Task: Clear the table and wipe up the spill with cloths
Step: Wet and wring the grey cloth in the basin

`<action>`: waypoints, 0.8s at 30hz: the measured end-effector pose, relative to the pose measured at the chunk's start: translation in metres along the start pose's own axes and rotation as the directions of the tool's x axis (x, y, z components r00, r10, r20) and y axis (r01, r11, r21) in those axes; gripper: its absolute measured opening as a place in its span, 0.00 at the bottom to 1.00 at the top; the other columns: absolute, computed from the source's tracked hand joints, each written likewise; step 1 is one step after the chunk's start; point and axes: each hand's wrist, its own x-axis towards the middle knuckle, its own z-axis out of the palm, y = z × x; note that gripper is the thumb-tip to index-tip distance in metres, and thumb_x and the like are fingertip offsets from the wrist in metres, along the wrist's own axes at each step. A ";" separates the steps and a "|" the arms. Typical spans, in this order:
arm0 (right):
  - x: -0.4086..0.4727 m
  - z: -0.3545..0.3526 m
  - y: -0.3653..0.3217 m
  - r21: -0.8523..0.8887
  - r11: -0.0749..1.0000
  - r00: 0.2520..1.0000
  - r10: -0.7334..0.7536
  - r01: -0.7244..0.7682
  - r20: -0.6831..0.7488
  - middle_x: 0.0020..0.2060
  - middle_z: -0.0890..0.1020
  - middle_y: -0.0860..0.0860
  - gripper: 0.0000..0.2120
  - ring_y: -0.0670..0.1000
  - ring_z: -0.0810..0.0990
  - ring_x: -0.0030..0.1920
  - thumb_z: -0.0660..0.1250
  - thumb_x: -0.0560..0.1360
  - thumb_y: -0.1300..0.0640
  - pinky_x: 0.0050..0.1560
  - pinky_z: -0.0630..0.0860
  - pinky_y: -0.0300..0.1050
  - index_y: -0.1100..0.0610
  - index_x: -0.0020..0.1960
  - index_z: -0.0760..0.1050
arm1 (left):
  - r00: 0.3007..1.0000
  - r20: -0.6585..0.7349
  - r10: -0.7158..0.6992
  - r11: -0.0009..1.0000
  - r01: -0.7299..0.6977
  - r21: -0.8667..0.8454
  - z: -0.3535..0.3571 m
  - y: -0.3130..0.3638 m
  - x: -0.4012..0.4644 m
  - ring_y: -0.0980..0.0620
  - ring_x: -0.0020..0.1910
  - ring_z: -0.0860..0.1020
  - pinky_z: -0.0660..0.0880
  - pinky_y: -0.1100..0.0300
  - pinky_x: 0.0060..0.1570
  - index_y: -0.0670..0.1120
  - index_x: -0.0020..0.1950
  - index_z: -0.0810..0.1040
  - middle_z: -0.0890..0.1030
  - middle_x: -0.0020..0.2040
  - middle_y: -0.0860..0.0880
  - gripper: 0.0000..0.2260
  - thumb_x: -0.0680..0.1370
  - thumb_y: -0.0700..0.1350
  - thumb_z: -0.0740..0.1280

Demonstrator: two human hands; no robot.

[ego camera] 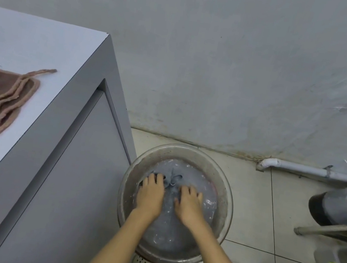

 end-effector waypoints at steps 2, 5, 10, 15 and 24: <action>0.002 -0.008 -0.003 -0.014 0.999 0.995 0.041 -0.040 0.091 0.68 0.64 0.56 0.21 0.58 0.61 0.67 0.60 0.79 0.53 0.67 0.59 0.47 0.58 0.70 0.62 | 0.999 0.048 0.006 0.998 -0.003 -0.057 -0.007 -0.004 0.006 0.43 0.65 0.69 0.70 0.52 0.61 0.42 0.68 0.64 0.69 0.67 0.42 0.18 0.78 0.37 0.60; 0.002 -0.029 -0.011 0.177 0.983 0.991 0.021 -0.044 0.131 0.71 0.62 0.58 0.30 0.59 0.63 0.70 0.65 0.76 0.56 0.68 0.61 0.48 0.58 0.73 0.56 | 0.973 0.134 0.187 0.978 -0.172 -0.118 -0.036 -0.007 0.011 0.40 0.59 0.75 0.72 0.51 0.54 0.45 0.60 0.73 0.77 0.59 0.42 0.11 0.79 0.40 0.59; -0.009 -0.071 -0.028 0.337 0.919 0.977 -0.169 0.205 -0.134 0.49 0.78 0.49 0.10 0.48 0.76 0.51 0.69 0.73 0.60 0.46 0.71 0.30 0.54 0.53 0.75 | 0.956 -0.147 0.255 0.866 -0.294 -0.405 -0.109 0.009 -0.001 0.58 0.33 0.75 0.68 0.64 0.33 0.52 0.39 0.80 0.78 0.32 0.54 0.04 0.69 0.48 0.73; -0.027 -0.102 -0.030 0.663 0.718 0.971 -0.076 0.212 -0.228 0.31 0.79 0.53 0.09 0.48 0.76 0.34 0.76 0.65 0.58 0.36 0.73 0.47 0.56 0.35 0.75 | 0.975 -0.108 0.192 0.633 -0.207 -0.746 -0.131 -0.001 -0.005 0.61 0.36 0.77 0.73 0.68 0.39 0.53 0.39 0.81 0.81 0.35 0.57 0.11 0.62 0.50 0.80; -0.050 -0.151 -0.043 0.924 0.269 0.961 -0.123 0.271 -0.246 0.35 0.81 0.48 0.08 0.44 0.80 0.38 0.68 0.71 0.69 0.41 0.77 0.38 0.57 0.42 0.75 | 0.973 -0.050 0.226 0.710 -0.200 -0.675 -0.084 -0.011 -0.007 0.61 0.46 0.78 0.72 0.58 0.54 0.53 0.45 0.79 0.81 0.44 0.62 0.04 0.77 0.47 0.65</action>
